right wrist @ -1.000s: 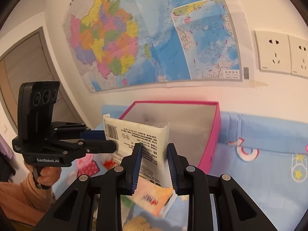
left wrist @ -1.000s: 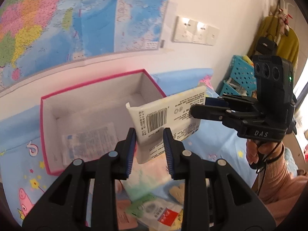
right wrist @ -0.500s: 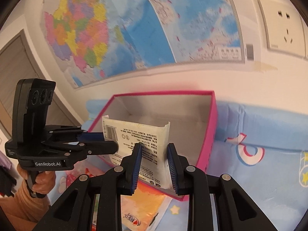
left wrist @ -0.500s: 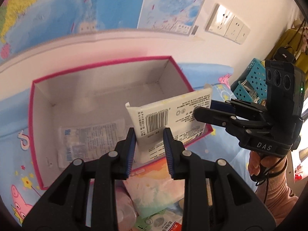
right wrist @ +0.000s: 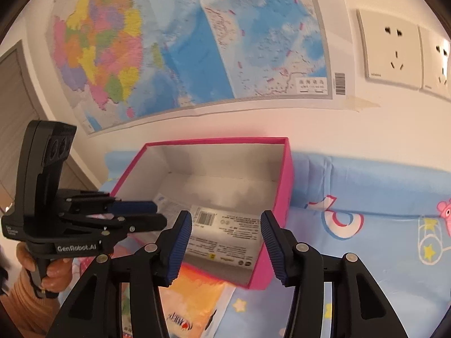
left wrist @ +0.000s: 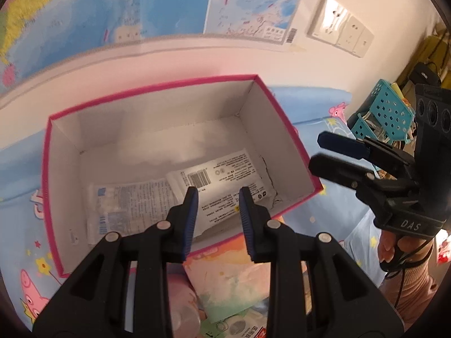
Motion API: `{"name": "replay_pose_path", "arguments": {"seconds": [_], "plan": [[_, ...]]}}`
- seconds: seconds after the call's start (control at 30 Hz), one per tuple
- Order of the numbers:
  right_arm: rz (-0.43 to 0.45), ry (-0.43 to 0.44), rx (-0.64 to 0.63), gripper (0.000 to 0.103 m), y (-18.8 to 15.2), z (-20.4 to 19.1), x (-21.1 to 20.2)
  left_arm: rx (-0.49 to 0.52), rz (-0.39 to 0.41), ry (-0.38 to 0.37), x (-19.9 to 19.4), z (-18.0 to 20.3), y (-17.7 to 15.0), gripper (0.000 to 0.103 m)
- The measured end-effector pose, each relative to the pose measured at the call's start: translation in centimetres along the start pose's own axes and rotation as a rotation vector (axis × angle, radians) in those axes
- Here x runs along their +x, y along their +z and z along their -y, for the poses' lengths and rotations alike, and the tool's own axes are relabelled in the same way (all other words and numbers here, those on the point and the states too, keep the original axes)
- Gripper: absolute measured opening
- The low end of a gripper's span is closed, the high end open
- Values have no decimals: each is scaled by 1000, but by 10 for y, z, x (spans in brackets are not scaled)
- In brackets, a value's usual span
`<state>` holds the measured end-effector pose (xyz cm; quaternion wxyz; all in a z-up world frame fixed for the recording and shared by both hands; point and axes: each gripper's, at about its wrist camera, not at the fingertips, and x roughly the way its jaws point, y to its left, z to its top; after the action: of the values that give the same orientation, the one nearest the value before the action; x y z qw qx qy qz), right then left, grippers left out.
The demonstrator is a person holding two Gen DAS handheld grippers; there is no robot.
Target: Organize soft objects
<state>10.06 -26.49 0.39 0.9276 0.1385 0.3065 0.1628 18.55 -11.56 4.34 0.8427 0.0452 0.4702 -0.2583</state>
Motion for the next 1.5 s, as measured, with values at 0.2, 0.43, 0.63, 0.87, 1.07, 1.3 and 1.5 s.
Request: {"name": "replay_pose_path", "arguments": {"seconds": [0.2, 0.43, 0.63, 0.87, 1.07, 1.3, 1.5], "plan": [[12, 49, -51, 55, -12, -15, -18, 41, 72, -11, -27, 6, -17, 33], [22, 139, -96, 62, -37, -35, -41, 120, 184, -14, -72, 21, -53, 46], [-15, 222, -132, 63, -75, -58, -51, 122, 232, 1, -96, 19, -90, 55], [-96, 323, -182, 64, -116, -97, -46, 45, 201, 20, -94, -5, -128, 55], [-186, 381, -214, 64, -150, -131, -28, -49, 138, 36, -83, -34, -166, 55], [-268, 380, -223, 64, -180, -151, -13, -112, 102, 26, -80, -54, -201, 55], [-274, 346, -211, 64, -189, -156, -8, -125, 85, -22, -80, -61, -217, 55]]}}
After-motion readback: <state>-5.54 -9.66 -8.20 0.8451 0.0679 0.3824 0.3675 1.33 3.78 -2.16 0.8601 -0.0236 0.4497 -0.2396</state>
